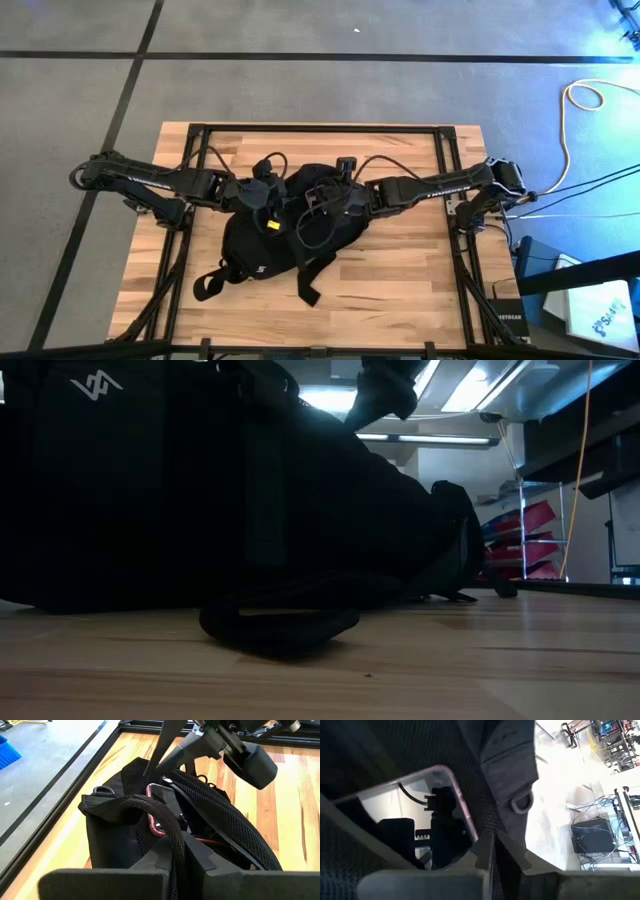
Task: Unpack backpack
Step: Put the pink cellphone into the black backpack
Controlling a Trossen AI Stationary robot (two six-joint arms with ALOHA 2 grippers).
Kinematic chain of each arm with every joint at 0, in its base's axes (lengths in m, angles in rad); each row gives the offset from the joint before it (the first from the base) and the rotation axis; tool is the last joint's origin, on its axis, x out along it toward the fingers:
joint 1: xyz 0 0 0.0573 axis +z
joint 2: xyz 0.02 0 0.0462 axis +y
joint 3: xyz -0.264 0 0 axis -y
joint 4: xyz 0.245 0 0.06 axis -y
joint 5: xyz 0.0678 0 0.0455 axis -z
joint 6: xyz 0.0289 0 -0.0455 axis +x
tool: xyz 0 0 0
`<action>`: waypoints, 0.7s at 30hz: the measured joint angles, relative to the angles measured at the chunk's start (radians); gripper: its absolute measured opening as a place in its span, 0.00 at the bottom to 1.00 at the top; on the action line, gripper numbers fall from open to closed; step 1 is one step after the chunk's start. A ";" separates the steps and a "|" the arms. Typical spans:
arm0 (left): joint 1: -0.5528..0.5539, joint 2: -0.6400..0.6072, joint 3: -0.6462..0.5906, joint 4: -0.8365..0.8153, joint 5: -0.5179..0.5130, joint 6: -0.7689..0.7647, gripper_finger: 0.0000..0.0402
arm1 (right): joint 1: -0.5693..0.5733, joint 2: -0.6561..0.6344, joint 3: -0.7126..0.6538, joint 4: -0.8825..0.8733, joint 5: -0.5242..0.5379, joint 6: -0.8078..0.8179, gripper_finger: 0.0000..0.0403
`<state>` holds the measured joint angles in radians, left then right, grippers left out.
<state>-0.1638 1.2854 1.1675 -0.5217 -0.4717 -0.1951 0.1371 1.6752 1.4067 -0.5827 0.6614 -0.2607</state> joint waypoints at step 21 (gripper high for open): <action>0.000 0.000 0.000 0.000 0.001 0.000 0.01 | -0.005 0.078 -0.018 0.115 -0.129 0.051 0.00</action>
<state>-0.1642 1.2854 1.1675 -0.5214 -0.4708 -0.1955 0.1323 1.7531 1.3884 -0.4679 0.5319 -0.2093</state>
